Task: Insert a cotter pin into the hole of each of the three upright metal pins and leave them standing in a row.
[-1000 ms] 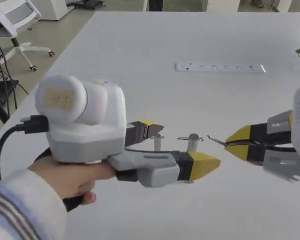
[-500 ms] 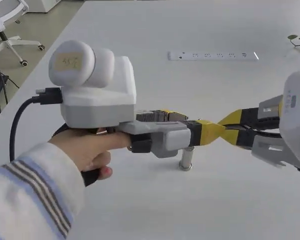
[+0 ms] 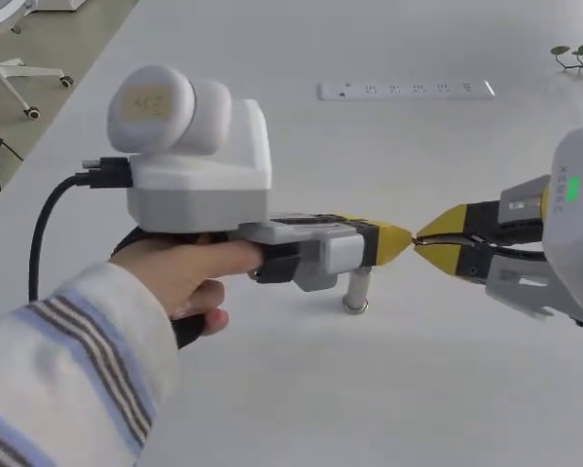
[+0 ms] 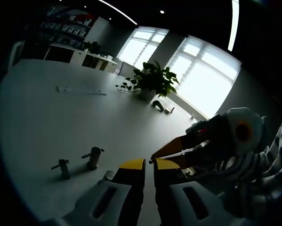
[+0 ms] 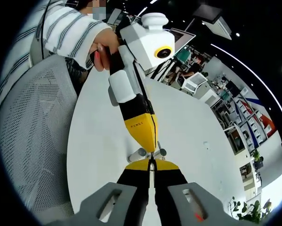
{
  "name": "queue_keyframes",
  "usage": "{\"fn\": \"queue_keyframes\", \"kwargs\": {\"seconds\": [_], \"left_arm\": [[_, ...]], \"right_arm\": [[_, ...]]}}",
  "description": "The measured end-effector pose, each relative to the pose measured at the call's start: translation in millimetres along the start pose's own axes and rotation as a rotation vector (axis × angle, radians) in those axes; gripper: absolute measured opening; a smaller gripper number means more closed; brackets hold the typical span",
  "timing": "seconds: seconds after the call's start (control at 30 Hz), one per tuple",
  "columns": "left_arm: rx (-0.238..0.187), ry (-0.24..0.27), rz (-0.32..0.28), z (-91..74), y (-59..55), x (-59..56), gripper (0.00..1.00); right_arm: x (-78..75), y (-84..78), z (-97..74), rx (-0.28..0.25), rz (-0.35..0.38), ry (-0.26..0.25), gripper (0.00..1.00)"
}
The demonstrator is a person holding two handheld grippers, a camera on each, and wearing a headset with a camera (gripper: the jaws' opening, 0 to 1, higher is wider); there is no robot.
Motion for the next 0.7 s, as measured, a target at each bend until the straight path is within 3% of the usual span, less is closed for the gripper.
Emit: {"fn": "queue_keyframes", "kwargs": {"seconds": [0.37,0.43,0.5,0.53,0.7], "left_arm": [[0.024,-0.031,-0.019,1.5,-0.3,-3.5,0.0],[0.059,-0.045,-0.005,0.3,-3.2,-4.7,0.0],[0.11,-0.049,0.049,-1.4,-7.4,-4.2,0.0],[0.088,-0.022,0.041,0.6,-5.4,-3.7,0.0],[0.046,-0.05,0.016,-0.3,-2.5,-7.3,0.0]], "right_arm": [[1.0,-0.6,-1.4,0.003,-0.008,-0.001,0.0],[1.3,-0.7,-1.6,0.001,-0.015,0.001,0.0],[2.7,-0.7,-1.7,-0.003,-0.02,0.008,0.0],[3.4,-0.6,-1.7,-0.005,-0.02,0.013,0.0],[-0.7,-1.0,-4.5,-0.008,-0.004,-0.003,0.0]]}}
Point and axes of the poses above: the centre of the closed fingertips' face, and the gripper's own axes: z roughly forward along the fingers, x roughly to its left, y roughly out of its top, the point moved 5 cm from there along -z, roughly backward along the fingers, and after that the axes turned 7 degrees about z, right-handed, at the moved point
